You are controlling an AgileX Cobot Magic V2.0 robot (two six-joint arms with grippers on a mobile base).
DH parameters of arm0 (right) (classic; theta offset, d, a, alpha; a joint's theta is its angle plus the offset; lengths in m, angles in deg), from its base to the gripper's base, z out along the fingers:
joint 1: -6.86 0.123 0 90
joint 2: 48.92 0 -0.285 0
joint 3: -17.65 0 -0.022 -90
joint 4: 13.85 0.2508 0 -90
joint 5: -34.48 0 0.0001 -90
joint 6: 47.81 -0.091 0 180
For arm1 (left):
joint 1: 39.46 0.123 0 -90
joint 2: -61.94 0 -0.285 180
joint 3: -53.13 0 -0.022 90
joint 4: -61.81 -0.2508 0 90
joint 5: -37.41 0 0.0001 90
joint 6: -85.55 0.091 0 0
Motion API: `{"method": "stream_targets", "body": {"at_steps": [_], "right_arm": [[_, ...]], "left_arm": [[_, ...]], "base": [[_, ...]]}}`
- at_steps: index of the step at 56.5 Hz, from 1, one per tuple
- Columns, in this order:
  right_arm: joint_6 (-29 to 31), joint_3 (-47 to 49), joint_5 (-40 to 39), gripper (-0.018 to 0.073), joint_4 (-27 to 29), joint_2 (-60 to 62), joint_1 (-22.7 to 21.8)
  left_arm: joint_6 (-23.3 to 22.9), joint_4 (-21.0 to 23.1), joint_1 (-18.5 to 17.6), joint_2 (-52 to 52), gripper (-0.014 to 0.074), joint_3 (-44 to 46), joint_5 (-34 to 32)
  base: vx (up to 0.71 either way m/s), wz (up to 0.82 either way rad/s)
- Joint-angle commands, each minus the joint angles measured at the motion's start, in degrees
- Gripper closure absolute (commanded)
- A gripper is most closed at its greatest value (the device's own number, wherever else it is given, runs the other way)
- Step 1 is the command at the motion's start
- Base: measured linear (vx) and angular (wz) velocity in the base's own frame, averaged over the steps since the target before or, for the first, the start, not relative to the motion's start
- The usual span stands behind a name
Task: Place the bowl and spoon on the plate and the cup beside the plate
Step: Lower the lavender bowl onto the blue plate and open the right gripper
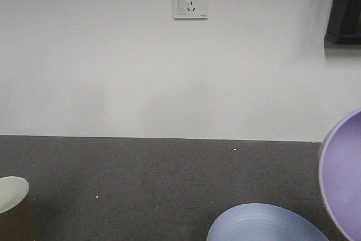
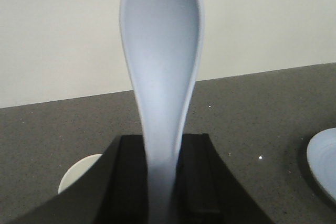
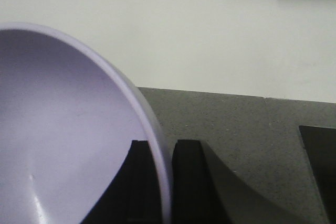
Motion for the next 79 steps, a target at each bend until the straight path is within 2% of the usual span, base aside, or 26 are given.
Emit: {"method": "stream_targets", "body": {"at_steps": [1, 7, 13, 16, 17, 21, 35, 53, 64, 79], "right_arm": [[-2.37, 1.61, -4.25, 0.0568, 2.48, -3.69, 0.66], [-2.19, 2.63, -0.04, 0.0568, 1.79, -10.94, 4.17], [-3.58, 5.15, 4.88, 0.0568, -1.68, -20.70, 7.79], [-5.02, 6.16, 5.77, 0.0568, -3.14, -25.48, 8.98], [-6.54, 7.88, 5.53, 0.0568, -5.54, -32.41, 11.05], [-7.47, 9.13, 5.41, 0.0568, -6.51, -37.58, 12.15], [-7.65, 11.43, 3.35, 0.0568, -4.85, -50.63, 12.72], [-6.29, 11.35, 1.18, 0.0557, -4.65, -53.97, 12.72], [-6.29, 11.35, 1.42, 0.0459, -4.48, -53.93, 12.72], [-6.29, 11.35, 2.80, 0.0197, -3.86, -53.93, 12.72]], "left_arm": [[-0.44, 0.44, -0.29, 0.03, 0.0596, 1.31, -4.75], [-0.44, 0.44, -0.29, 0.03, 0.0596, 1.31, -4.39], [-0.44, 0.44, -0.29, 0.03, 0.0596, 1.31, -3.93], [-0.49, 0.44, -0.29, 0.03, 0.0596, 1.31, -3.88], [-0.49, 0.44, -0.29, 0.03, 0.0596, 1.31, -3.52], [-0.49, 0.44, -0.29, 0.03, 0.0596, 1.31, -3.09], [-0.49, 0.44, -0.29, 0.03, 0.0596, 1.31, -2.29], [-0.49, 0.44, -0.29, 0.03, 0.0596, 1.31, -0.74], [-0.49, 0.44, -0.29, 0.03, 0.0596, 1.31, -0.66], [-0.53, 0.49, -0.29, 0.03, 0.0596, 1.31, -0.54]], "base": [[0.00, 0.00], [0.00, 0.00], [0.00, 0.00], [0.00, 0.00], [0.00, 0.00], [0.00, 0.00], [0.00, 0.00], [0.00, 0.00], [0.00, 0.00], [0.00, 0.00]]}}
